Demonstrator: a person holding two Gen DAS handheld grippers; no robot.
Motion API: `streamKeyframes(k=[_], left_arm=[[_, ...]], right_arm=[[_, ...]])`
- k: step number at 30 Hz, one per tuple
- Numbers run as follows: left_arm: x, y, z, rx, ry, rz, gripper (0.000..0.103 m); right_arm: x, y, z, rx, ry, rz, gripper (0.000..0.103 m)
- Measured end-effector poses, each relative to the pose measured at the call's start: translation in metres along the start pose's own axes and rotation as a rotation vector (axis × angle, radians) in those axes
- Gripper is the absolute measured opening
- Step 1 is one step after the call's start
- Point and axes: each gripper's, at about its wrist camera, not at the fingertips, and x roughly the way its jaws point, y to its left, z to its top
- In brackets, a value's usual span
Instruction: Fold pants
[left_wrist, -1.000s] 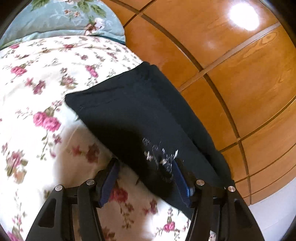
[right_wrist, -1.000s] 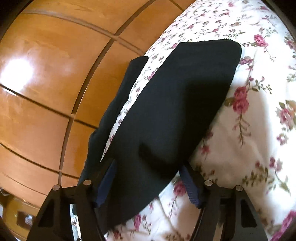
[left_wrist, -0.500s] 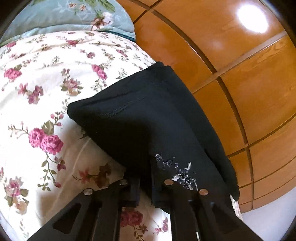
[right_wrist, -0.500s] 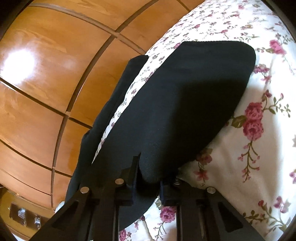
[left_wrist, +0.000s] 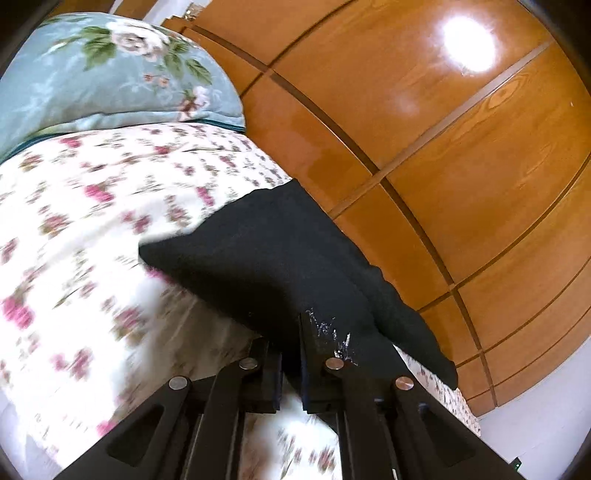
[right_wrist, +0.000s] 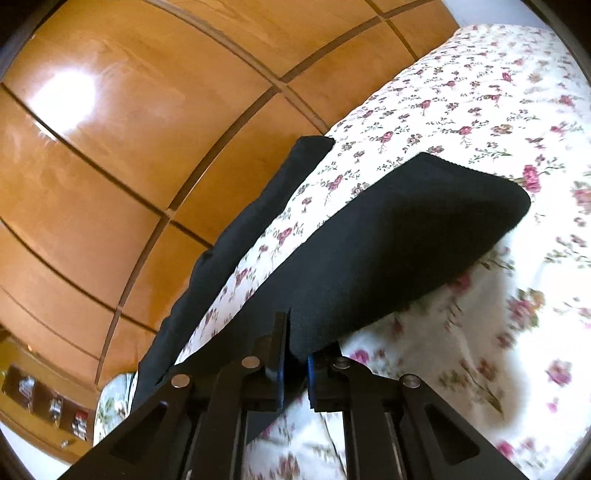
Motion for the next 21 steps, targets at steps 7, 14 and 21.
streamKeyframes(k=[7,14,21], left_arm=[[-0.022,0.021,-0.041,0.017,0.02,0.044,0.007],[-0.013,0.029,-0.032,0.057,-0.031,0.119,0.042],[0.009,0.072,-0.01,-0.162,-0.017,0.073,0.039]], right_arm=[[-0.02,-0.026,-0.023,0.0,0.043,-0.046,0.009],[0.0,-0.053,-0.028,0.065,0.101,-0.061,0.024],[0.009,-0.06,-0.01,0.146,0.069,-0.08,0.029]])
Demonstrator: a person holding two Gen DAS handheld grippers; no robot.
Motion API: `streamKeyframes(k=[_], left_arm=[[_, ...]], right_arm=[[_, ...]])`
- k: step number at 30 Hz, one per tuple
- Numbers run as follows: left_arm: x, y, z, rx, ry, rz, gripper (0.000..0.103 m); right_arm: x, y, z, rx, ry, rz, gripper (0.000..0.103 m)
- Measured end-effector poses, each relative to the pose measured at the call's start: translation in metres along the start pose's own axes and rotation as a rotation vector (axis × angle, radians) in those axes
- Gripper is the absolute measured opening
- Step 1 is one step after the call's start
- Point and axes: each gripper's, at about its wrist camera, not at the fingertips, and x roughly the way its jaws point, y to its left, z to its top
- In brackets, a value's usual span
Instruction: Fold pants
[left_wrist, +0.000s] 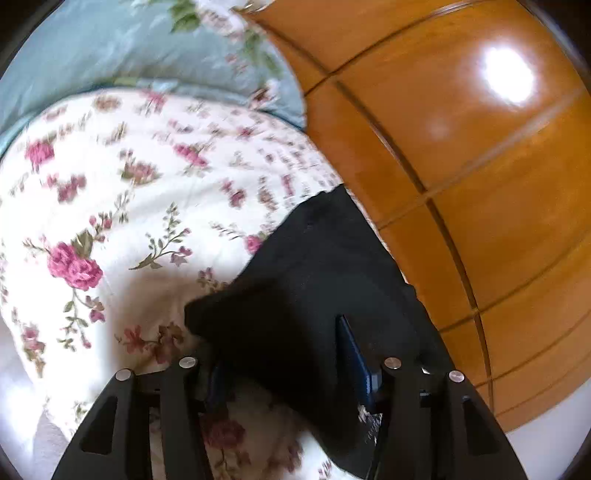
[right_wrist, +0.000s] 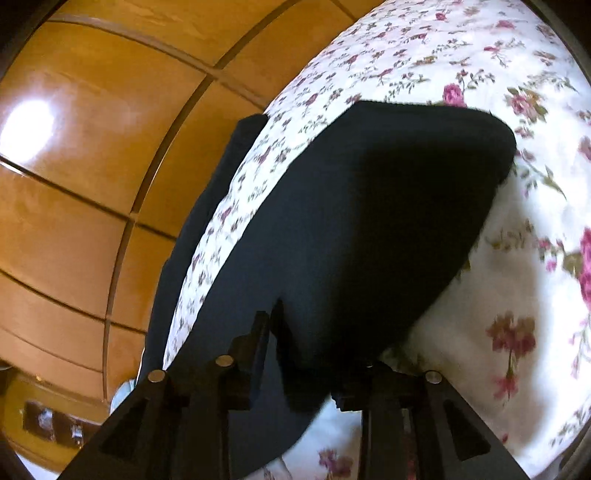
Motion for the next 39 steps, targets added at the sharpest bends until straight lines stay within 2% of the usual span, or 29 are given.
streamKeyframes(k=[1,2,3,4,5,8,12,16,22,27,30,32,33,35,36,39], left_arm=[[0.004,0.001,0.001,-0.002,0.004,0.019,0.022],[0.007,0.0,0.002,0.006,0.02,0.022,0.015],[0.01,-0.002,0.002,0.026,0.034,0.025,0.007],[0.009,-0.007,0.001,0.056,0.03,0.038,0.007],[0.004,-0.012,0.001,0.083,0.015,0.044,0.006],[-0.012,-0.015,0.002,0.106,-0.011,0.029,0.006],[-0.031,-0.018,0.001,0.107,-0.027,-0.015,0.006],[-0.044,-0.024,0.001,0.121,-0.046,-0.021,0.006],[-0.053,-0.01,-0.014,0.168,-0.036,0.044,0.006],[-0.041,0.016,-0.029,0.131,-0.009,0.083,0.007],[-0.04,0.01,-0.029,0.195,-0.026,0.109,0.013],[-0.042,0.009,-0.026,0.208,-0.039,0.134,0.02],[-0.044,0.011,-0.022,0.194,-0.05,0.149,0.025],[-0.048,0.02,-0.012,0.148,-0.066,0.161,0.029],[-0.05,0.022,-0.008,0.138,-0.067,0.163,0.03],[-0.063,0.018,0.005,0.171,-0.132,0.266,0.03]], right_arm=[[0.001,0.005,0.0,-0.03,-0.002,-0.022,0.028],[0.003,0.01,0.0,-0.063,0.001,-0.046,0.027],[0.004,0.015,0.001,-0.101,0.008,-0.075,0.02],[0.006,0.022,0.001,-0.157,0.022,-0.103,0.011],[0.006,0.027,0.001,-0.185,0.024,-0.125,0.011],[-0.004,0.039,0.003,-0.253,0.006,-0.134,0.009],[-0.021,0.045,0.004,-0.26,-0.009,-0.122,0.009],[-0.038,0.041,0.001,-0.263,-0.007,-0.117,0.009],[-0.038,0.019,-0.01,-0.223,0.017,-0.146,0.009],[-0.029,0.009,-0.016,-0.222,0.028,-0.179,0.009],[-0.031,0.007,-0.017,-0.219,0.026,-0.201,0.009],[-0.032,0.007,-0.016,-0.218,0.023,-0.211,0.01],[-0.034,0.008,-0.015,-0.229,0.018,-0.227,0.012],[-0.036,0.013,-0.014,-0.256,0.0,-0.269,0.017],[-0.038,0.015,-0.012,-0.275,-0.015,-0.306,0.021],[-0.053,0.02,-0.004,-0.316,-0.116,-0.513,0.046]])
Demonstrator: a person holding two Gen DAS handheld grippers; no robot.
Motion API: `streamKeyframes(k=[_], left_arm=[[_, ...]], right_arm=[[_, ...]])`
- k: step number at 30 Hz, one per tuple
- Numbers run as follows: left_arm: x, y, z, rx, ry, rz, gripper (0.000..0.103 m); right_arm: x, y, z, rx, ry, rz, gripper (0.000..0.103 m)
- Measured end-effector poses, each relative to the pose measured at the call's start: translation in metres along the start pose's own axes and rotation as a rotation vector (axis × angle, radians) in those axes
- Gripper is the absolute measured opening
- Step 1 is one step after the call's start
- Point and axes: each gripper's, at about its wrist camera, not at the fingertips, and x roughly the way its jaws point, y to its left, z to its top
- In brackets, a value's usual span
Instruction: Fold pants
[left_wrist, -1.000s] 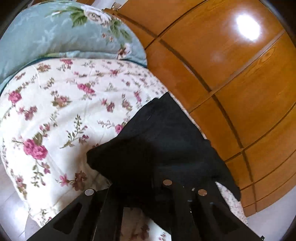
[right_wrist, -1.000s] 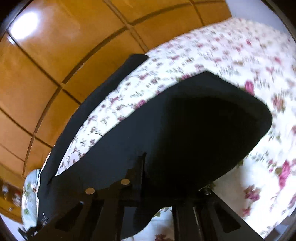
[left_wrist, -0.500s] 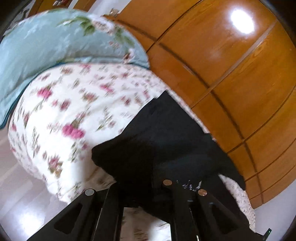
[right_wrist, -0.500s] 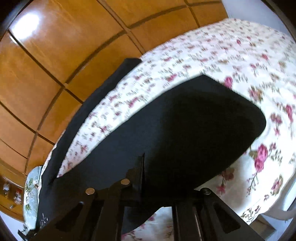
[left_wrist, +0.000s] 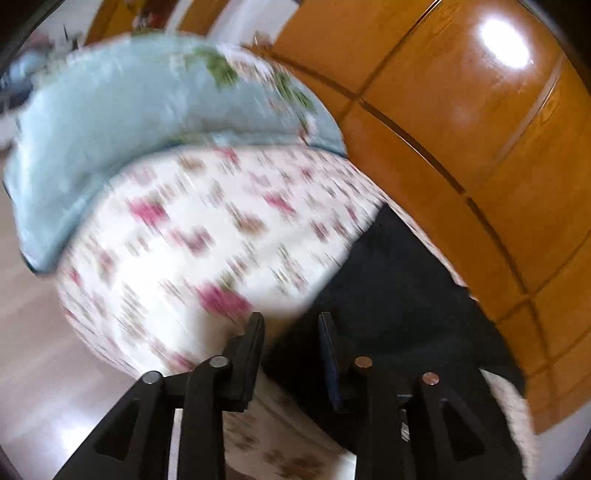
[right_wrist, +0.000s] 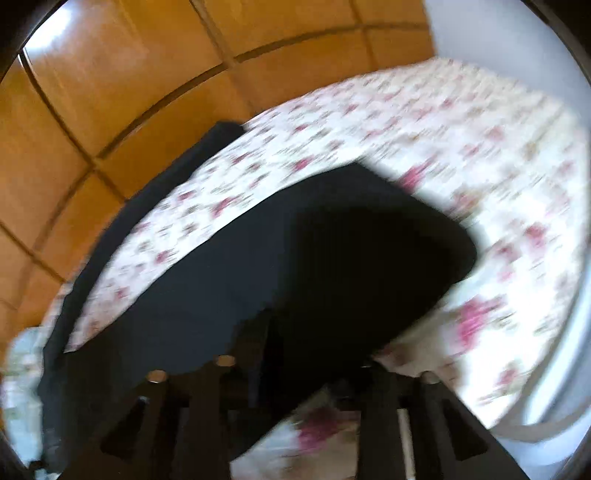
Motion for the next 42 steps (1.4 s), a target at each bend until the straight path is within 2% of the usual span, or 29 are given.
streamKeyframes(k=[2,3,4,7,8,10,13,16,19,24,28,30,32,34,35,39,42], left_arm=[[-0.015,0.002,0.013,-0.002,-0.071,0.035,0.03],[-0.018,0.002,0.018,-0.014,-0.091,0.028,0.03],[-0.024,0.002,0.023,-0.031,-0.117,0.013,0.031],[-0.027,-0.011,0.034,-0.025,-0.132,-0.031,0.031],[-0.024,-0.02,0.035,-0.016,-0.125,-0.046,0.031],[-0.015,-0.04,0.035,0.023,-0.092,-0.099,0.033],[0.003,-0.073,0.03,0.106,-0.04,-0.14,0.035],[0.024,-0.103,0.02,0.195,0.012,-0.161,0.037],[0.045,-0.122,0.009,0.262,0.073,-0.161,0.037],[0.076,-0.127,-0.008,0.321,0.146,-0.074,0.037],[0.073,-0.126,-0.001,0.295,0.169,-0.118,0.038],[0.073,-0.125,0.015,0.229,0.193,-0.196,0.038],[0.072,-0.129,0.032,0.193,0.174,-0.228,0.04],[0.08,-0.139,0.056,0.205,0.134,-0.208,0.052],[0.086,-0.144,0.065,0.218,0.122,-0.189,0.054],[0.119,-0.164,0.097,0.251,0.098,-0.153,0.054],[0.142,-0.174,0.106,0.264,0.109,-0.117,0.054]], right_arm=[[-0.016,-0.013,0.01,0.062,-0.07,-0.166,0.049],[-0.024,-0.018,0.014,0.095,-0.104,-0.164,0.049],[-0.034,-0.018,0.02,0.114,-0.151,-0.121,0.049],[-0.048,0.01,0.032,0.023,-0.21,-0.093,0.049],[-0.05,0.028,0.034,-0.021,-0.22,-0.045,0.051],[-0.046,0.066,0.032,-0.08,-0.196,0.081,0.058],[-0.027,0.126,0.021,-0.166,-0.126,0.222,0.058],[-0.013,0.182,0.005,-0.245,-0.079,0.283,0.058],[-0.002,0.246,-0.017,-0.32,-0.026,0.404,0.058],[0.012,0.331,-0.058,-0.502,0.017,0.525,0.058],[0.032,0.38,-0.085,-0.645,0.047,0.532,0.058],[0.046,0.391,-0.095,-0.684,0.07,0.503,0.058],[0.059,0.396,-0.103,-0.699,0.104,0.487,0.058],[0.066,0.396,-0.106,-0.7,0.124,0.479,0.058],[0.071,0.396,-0.104,-0.691,0.129,0.486,0.058],[0.074,0.392,-0.103,-0.668,0.136,0.506,0.058],[0.069,0.377,-0.089,-0.601,0.166,0.567,0.058]])
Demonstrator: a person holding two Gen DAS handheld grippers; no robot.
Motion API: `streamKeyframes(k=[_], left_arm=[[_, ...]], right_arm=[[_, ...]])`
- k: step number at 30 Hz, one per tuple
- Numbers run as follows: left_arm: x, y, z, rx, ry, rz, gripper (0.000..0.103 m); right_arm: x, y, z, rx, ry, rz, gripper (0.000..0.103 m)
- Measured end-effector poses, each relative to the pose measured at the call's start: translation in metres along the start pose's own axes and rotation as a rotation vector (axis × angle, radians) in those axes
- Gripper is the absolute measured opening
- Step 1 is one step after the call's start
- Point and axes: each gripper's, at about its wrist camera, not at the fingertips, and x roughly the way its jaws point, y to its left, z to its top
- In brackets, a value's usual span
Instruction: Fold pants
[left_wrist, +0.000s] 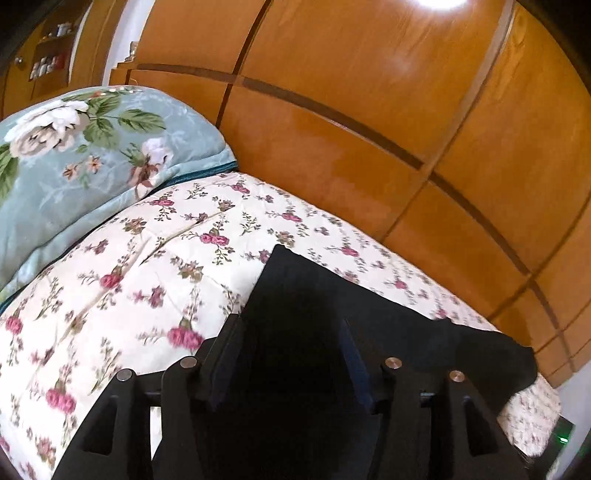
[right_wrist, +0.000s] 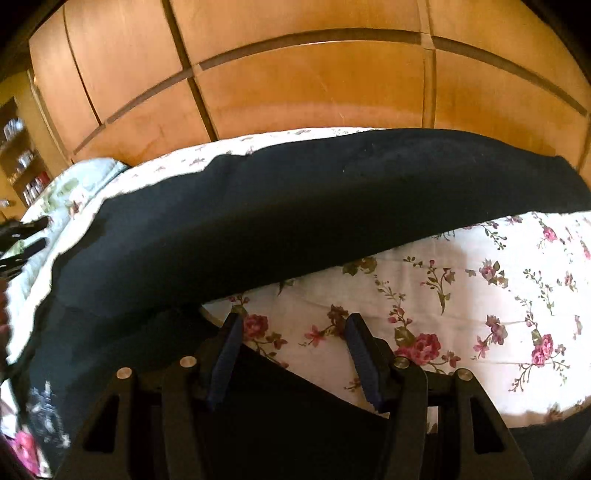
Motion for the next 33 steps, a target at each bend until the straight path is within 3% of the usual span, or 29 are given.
streamKeyframes(k=[2,4,7,9,14,17,18,21,24,29,33], left_arm=[[0.009,-0.001,-0.006,-0.027,0.01,-0.029,0.054],[0.021,-0.001,-0.017,-0.035,0.031,-0.022,0.054],[0.039,0.001,-0.035,-0.005,0.05,0.013,0.054],[0.039,0.008,-0.037,-0.032,0.039,-0.02,0.054],[0.04,0.012,-0.038,-0.046,0.034,-0.035,0.054],[0.041,0.01,-0.04,-0.029,0.035,-0.02,0.055],[0.041,0.01,-0.039,-0.027,0.037,-0.02,0.055],[0.042,0.01,-0.039,-0.028,0.039,-0.022,0.055],[0.042,0.011,-0.039,-0.031,0.039,-0.026,0.055],[0.042,0.011,-0.039,-0.033,0.041,-0.029,0.055],[0.042,0.01,-0.037,-0.033,0.049,-0.025,0.055]], right_arm=[[-0.008,-0.027,0.01,0.118,-0.032,0.037,0.06],[-0.016,-0.064,0.017,0.234,-0.067,0.001,0.066],[-0.025,-0.144,0.031,0.446,-0.123,-0.065,0.066],[-0.031,-0.186,0.037,0.564,-0.179,-0.072,0.066],[-0.028,-0.259,0.062,0.751,-0.263,-0.06,0.064],[-0.023,-0.289,0.069,0.852,-0.316,-0.03,0.058],[-0.022,-0.295,0.071,0.871,-0.322,-0.031,0.052],[-0.02,-0.317,0.07,0.942,-0.32,-0.012,0.013],[-0.033,-0.314,0.068,0.911,-0.326,-0.004,0.013],[-0.077,-0.285,0.051,0.844,-0.384,-0.111,0.012],[-0.076,-0.283,0.024,0.855,-0.336,-0.177,0.012]])
